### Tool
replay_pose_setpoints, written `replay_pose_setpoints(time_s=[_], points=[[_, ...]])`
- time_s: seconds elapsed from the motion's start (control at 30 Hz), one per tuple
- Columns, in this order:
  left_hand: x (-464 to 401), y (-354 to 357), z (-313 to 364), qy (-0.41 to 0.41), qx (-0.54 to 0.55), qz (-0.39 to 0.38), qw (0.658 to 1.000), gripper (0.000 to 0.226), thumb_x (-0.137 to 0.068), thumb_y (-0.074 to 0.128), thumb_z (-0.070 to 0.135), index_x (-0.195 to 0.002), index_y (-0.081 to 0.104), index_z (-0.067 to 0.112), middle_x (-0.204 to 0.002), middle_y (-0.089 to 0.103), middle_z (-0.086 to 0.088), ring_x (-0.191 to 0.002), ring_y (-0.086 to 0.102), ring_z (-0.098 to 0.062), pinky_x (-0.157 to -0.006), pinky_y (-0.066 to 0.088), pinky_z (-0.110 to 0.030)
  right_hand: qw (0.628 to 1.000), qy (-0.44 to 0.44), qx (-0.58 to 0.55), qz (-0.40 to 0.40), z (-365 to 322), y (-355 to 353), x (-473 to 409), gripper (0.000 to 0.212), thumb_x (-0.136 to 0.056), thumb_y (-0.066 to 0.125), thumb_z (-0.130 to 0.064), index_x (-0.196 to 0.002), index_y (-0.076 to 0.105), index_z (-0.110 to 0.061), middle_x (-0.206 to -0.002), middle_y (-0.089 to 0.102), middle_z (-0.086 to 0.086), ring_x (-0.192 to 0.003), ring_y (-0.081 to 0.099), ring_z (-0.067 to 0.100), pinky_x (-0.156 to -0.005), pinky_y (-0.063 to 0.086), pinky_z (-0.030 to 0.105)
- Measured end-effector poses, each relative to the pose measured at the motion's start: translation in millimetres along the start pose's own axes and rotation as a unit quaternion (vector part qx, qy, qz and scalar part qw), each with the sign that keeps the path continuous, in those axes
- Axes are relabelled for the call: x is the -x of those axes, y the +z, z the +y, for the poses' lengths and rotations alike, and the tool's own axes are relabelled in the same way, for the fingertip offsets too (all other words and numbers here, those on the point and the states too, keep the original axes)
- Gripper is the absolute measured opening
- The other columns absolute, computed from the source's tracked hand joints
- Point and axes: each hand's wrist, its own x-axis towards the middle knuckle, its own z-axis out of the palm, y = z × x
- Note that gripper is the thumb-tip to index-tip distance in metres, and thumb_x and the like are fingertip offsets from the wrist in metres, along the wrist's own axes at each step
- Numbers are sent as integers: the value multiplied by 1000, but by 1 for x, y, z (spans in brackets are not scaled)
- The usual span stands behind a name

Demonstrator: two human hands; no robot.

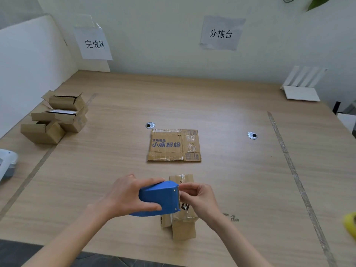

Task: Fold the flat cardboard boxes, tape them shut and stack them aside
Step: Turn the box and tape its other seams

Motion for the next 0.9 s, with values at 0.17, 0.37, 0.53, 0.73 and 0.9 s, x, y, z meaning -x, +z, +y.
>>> replay_pose_setpoints(time_s=[0.17,0.37,0.53,0.73,0.9], points=[[0,-1,2,8,-9,17,1000,72,-69,59,81,-137,44,61,-77,47,47,-64,43,12,-67,26,-6,999,-23,33,21,2,-5,3,22,-85,82,-7,-99,79,-23,-89,81,-2,-87,78,15,-78,62,26],[15,0,-17,-22,-16,24,999,68,-66,61,80,-131,52,61,-71,48,49,-65,45,11,-64,26,-7,998,-14,29,58,7,-40,12,19,-83,84,-7,-99,79,-17,-86,80,4,-85,78,20,-81,63,30],[19,15,-11,-14,32,-26,999,67,-66,61,82,-129,45,70,-78,55,43,-84,53,10,-66,33,-4,998,14,17,61,17,-52,26,13,-81,85,-9,-91,82,-17,-86,80,7,-84,78,24,-78,62,29],[28,38,-8,-2,40,-26,999,71,-67,65,78,-133,42,66,-99,65,40,-84,54,13,-66,40,-8,994,67,46,74,39,-49,41,8,-78,87,-9,-81,81,-14,-80,79,9,-77,76,18,-70,58,24],[32,52,-14,-17,26,-36,999,71,-67,63,80,-133,40,68,-90,66,38,-77,56,11,-66,43,-12,987,83,117,75,45,-52,42,9,-76,89,-25,-79,81,-22,-84,80,-6,-81,75,11,-76,58,24]])
